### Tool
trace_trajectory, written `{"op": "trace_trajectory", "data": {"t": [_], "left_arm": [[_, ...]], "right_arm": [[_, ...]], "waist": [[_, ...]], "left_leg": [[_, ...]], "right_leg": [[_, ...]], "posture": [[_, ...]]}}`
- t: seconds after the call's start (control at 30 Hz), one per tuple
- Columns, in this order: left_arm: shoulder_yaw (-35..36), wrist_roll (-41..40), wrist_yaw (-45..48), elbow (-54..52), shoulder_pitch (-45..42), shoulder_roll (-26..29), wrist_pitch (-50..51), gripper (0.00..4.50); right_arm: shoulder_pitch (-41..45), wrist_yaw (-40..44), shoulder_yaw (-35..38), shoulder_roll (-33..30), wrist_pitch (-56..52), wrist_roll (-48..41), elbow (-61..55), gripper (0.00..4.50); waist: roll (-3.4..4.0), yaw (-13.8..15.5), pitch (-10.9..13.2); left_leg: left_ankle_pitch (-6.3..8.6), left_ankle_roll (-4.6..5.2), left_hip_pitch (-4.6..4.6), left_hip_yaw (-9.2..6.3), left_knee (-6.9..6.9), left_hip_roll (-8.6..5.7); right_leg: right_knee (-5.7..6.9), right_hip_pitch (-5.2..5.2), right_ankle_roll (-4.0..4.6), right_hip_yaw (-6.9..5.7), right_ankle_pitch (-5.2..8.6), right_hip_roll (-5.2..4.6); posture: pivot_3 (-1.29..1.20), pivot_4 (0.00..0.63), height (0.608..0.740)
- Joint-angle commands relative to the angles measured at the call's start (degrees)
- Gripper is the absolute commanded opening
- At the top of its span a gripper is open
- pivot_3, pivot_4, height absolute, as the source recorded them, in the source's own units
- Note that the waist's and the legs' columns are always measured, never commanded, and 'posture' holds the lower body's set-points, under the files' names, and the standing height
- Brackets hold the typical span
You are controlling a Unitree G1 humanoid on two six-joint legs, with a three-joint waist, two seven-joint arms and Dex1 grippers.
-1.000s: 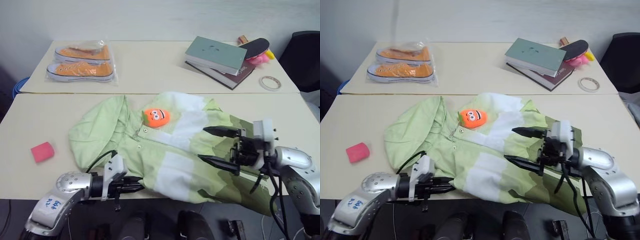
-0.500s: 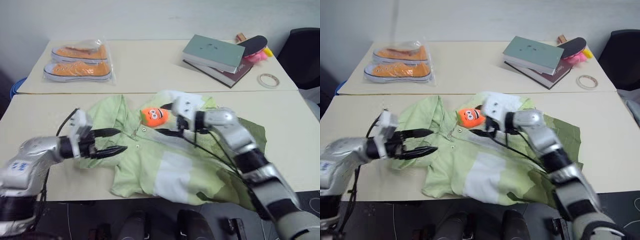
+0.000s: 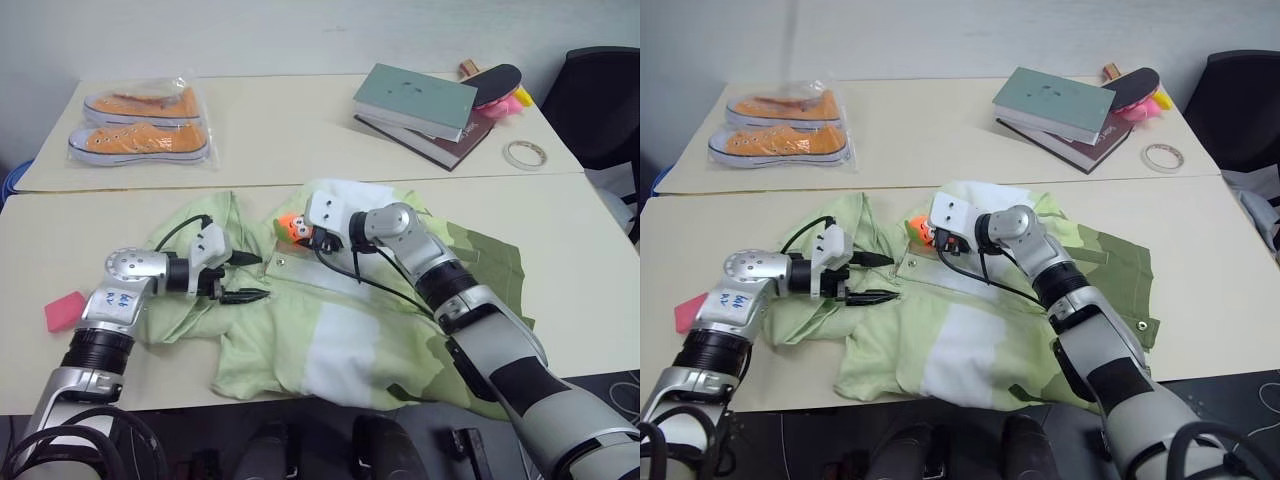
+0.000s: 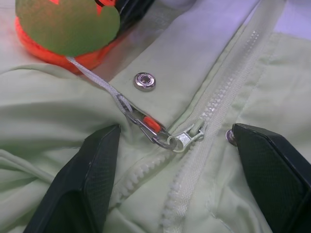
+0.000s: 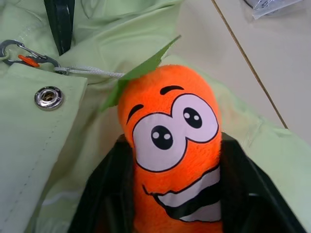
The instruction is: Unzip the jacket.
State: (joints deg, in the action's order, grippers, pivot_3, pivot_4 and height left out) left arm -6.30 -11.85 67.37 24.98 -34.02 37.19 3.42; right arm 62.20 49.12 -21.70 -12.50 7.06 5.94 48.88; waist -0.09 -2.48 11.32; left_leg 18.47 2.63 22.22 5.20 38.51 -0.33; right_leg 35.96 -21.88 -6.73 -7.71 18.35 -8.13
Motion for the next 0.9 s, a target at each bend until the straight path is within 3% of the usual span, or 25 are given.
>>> {"op": "trace_trajectory", "data": {"t": [0.03,0.13,0.27,0.43,0.6,0.7,0.9], "left_arm": [[-2.03,5.17,-2.37,6.11,-1.01,-1.0,-4.98,3.84],[-2.43,6.19,-3.18,7.54,0.05,-1.15,-5.92,3.84],[-2.31,6.27,-4.36,6.76,3.5,-0.57,-4.94,3.84],[-1.02,6.31,-6.75,8.5,4.68,-0.25,-3.37,3.84],[-0.83,6.88,-7.66,9.53,5.16,-0.02,-3.6,3.84],[-1.36,7.49,-7.83,10.71,4.86,-0.05,-4.02,3.84],[-1.7,8.01,-8.38,12.79,3.87,0.63,-5.45,3.84]], "right_arm": [[-2.87,2.77,3.84,-3.75,-0.54,-2.3,-7.98,0.75],[-8.13,5.31,6.71,-9.23,-3.71,-4.29,-17.44,0.22],[-21.35,9.43,13.56,-22.68,-11.48,-7.88,-35.22,0.17],[-35.88,8.49,24.29,-34.11,-17.83,-11.87,-46.44,0.17],[-53.21,9.17,38.07,-44.66,-17.87,-12.68,-46.37,0.16],[-60.54,9.39,45.26,-47.21,-16.18,-13.19,-42.97,0.16],[-71.27,9.19,58.73,-50.19,-11.48,-13.4,-33.7,0.16]], "waist": [[-0.01,0.54,0.0],[-0.01,0.89,-0.01],[-0.01,1.2,-0.02],[0.05,2.15,-0.05],[0.04,2.31,-0.16],[0.34,2.32,-0.39],[0.78,2.39,-0.66]], "left_leg": [[0.0,0.0,0.01,-0.07,0.09,0.0],[0.01,0.01,-0.01,-0.15,0.23,0.0],[0.04,0.04,0.0,-0.37,0.38,-0.02],[0.04,0.05,-0.06,-0.27,0.44,-0.04],[0.1,-0.04,-0.76,-0.11,0.2,0.09],[0.15,-0.09,-1.58,0.23,-0.42,0.11],[0.2,-0.17,-1.73,0.3,-0.6,0.16]], "right_leg": [[0.02,0.05,0.0,-0.01,0.0,-0.01],[0.02,0.21,-0.01,0.03,0.0,-0.08],[0.01,0.38,-0.01,0.07,0.0,-0.15],[0.0,0.44,-0.02,0.03,-0.01,-0.23],[-0.19,1.02,-0.04,0.09,-0.02,-0.35],[-0.62,1.45,-0.04,0.12,-0.02,-0.4],[-0.79,1.48,-0.04,0.5,-0.01,-0.4]], "posture": [[0.0,0.15,0.74],[0.0,0.15,0.74],[0.0,0.15,0.74],[0.0,0.15,0.74],[0.0,0.15,0.74],[0.0,0.15,0.74],[0.0,0.15,0.74]]}}
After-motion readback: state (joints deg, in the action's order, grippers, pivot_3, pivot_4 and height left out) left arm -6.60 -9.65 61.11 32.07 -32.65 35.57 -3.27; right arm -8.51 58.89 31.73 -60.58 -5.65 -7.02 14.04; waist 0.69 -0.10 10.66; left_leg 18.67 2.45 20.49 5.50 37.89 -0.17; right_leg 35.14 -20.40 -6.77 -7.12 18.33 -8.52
